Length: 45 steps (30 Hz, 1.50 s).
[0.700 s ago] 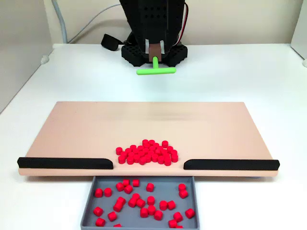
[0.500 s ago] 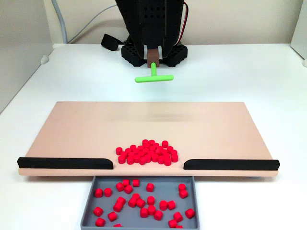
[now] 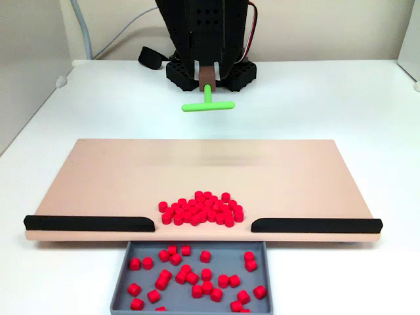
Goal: Push granules from right to the grey container
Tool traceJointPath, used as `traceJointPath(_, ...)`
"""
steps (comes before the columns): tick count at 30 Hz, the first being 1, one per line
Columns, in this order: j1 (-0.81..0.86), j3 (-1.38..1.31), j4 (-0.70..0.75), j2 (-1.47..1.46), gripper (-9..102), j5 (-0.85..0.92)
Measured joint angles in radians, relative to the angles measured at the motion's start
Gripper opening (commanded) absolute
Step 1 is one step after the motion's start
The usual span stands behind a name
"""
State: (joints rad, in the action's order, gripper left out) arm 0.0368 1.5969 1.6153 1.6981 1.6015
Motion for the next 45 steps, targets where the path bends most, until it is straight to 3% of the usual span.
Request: traceJointPath(45,0.002,0.0,0.0,0.002,0,-0.021)
